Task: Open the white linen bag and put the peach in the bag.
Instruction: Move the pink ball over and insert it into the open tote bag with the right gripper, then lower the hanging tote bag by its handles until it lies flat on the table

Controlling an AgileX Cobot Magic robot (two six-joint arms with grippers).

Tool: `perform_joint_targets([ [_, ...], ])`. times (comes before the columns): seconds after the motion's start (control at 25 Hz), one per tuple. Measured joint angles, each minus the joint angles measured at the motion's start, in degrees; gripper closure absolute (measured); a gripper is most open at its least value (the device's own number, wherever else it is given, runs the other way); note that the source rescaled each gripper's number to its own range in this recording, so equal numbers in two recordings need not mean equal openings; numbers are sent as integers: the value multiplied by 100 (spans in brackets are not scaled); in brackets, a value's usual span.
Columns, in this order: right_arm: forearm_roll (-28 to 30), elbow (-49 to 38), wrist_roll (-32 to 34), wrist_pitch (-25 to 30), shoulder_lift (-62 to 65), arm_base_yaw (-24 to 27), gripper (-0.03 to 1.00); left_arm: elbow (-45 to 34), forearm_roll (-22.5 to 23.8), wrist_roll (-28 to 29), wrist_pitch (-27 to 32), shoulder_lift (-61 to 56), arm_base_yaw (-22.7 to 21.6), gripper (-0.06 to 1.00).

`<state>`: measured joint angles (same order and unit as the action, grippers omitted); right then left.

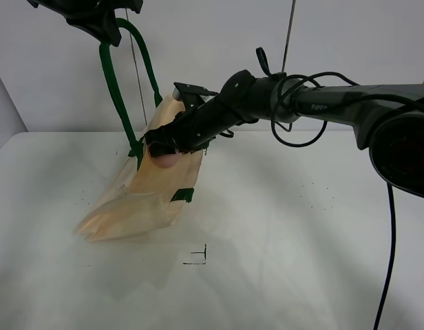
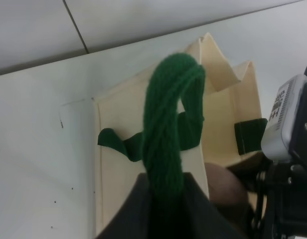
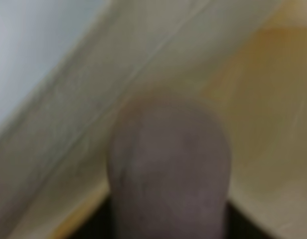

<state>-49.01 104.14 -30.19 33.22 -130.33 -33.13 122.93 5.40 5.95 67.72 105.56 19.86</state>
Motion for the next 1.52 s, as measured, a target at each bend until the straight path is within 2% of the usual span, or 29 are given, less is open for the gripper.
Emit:
perform_joint_targets([
  [0.04, 7, 0, 0, -8, -7, 0, 29, 0, 0, 0, 0, 0, 0, 94],
  [0.08, 10, 0, 0, -8, -7, 0, 9, 0, 0, 0, 0, 0, 0, 94],
  [0.12, 50, 5, 31, -3, -7, 0, 3, 0, 0, 0, 0, 0, 0, 94],
  [0.2, 218, 11, 193, 69, -7, 0, -1, 0, 0, 0, 0, 0, 0, 94],
  [0.32, 688, 17, 596, 419, -7, 30, -3, 0, -6, 0, 0, 0, 0, 94],
  [0.56, 2248, 59, 1855, 1558, 139, 408, -3, 0, -6, 0, 0, -5, 0, 94],
  [0.72, 3637, 650, 2632, 2543, 173, 551, -3, 0, -6, 5, 0, -5, 0, 94],
  [0.76, 3637, 650, 2632, 2543, 173, 551, -3, 0, -6, 5, 0, -5, 0, 94],
  [0.88, 4411, 1046, 2953, 2957, 179, 650, -3, 0, -6, 5, 0, -5, 0, 94],
  [0.96, 4634, 1156, 3076, 3088, 195, 789, -3, 0, -6, 5, 0, -5, 0, 94],
  [1.4, 4837, 1180, 3132, 3513, 197, 2773, -3, 0, -6, 5, 0, -5, 0, 94],
  [1.52, 4862, 1180, 3127, 3612, 197, 3038, -3, 0, -6, 5, 0, -5, 0, 94],
])
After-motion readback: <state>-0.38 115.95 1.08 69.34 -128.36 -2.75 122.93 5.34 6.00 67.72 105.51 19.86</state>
